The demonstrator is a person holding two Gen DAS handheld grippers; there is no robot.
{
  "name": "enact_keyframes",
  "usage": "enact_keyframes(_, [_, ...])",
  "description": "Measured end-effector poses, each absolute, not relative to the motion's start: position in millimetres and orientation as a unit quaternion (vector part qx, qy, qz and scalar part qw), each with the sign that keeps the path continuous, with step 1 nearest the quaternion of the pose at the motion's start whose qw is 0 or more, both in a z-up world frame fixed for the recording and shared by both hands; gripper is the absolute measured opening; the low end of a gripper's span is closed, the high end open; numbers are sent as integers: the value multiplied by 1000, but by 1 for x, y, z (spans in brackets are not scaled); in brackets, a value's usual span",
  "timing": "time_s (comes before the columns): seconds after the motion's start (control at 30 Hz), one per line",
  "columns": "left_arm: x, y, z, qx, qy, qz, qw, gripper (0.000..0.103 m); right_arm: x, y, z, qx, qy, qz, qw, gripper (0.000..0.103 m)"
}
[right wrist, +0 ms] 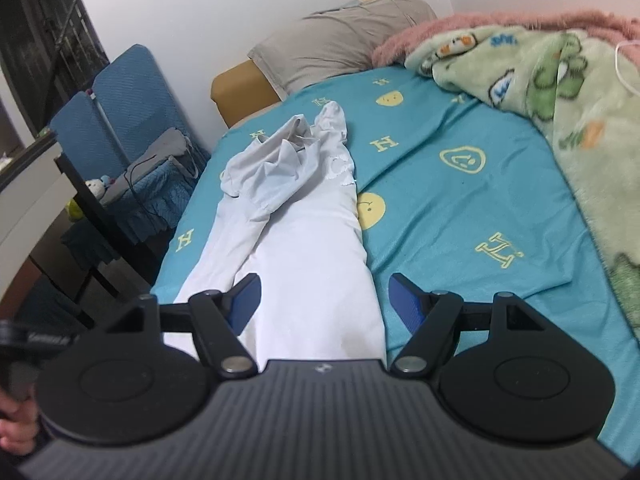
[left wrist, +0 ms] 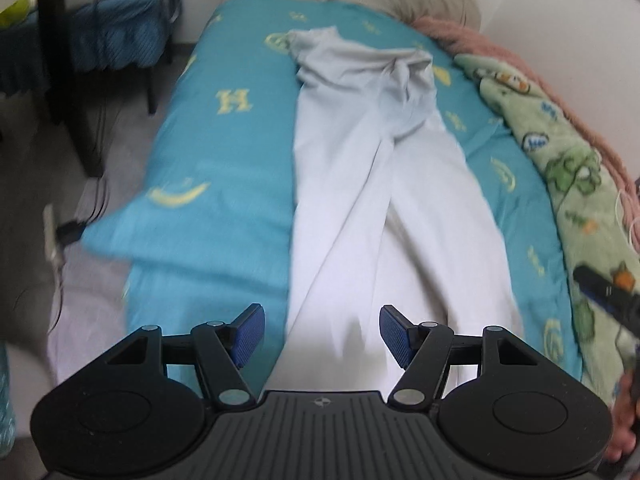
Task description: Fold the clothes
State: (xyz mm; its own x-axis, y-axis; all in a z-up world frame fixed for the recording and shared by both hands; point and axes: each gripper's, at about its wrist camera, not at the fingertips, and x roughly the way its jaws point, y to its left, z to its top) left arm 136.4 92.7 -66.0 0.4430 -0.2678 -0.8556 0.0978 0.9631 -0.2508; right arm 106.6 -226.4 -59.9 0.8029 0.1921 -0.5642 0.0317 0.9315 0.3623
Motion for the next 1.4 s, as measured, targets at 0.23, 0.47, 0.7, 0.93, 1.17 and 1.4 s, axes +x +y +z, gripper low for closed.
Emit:
enact_keyframes(0.23, [97,102,-61,-74,539,-106,833,67,90,-216,-58,161,319,54,933,72])
enact_keyframes(0.47, [87,92,-67,-54,543,-104,831,70,90,-214,-59,157,321,56,932,72])
enact_keyframes(0.7, [91,90,-74,-40,560,-86,823,77,91,-216,-60,168,323,60,930,72])
enact_keyframes(0.93, [96,93,-84,-39,587,-72,805,77,93,-220,-61,185,328,64,924,72])
enact_keyframes(1.17, [99,91,-92,-37,607,-66,791,73,95,-221,-63,197,336,67,918,72])
enact_keyframes(1.4, [109,111,-103,-76,626,-18,776,65,94,-224,-65,206,342,66,915,72])
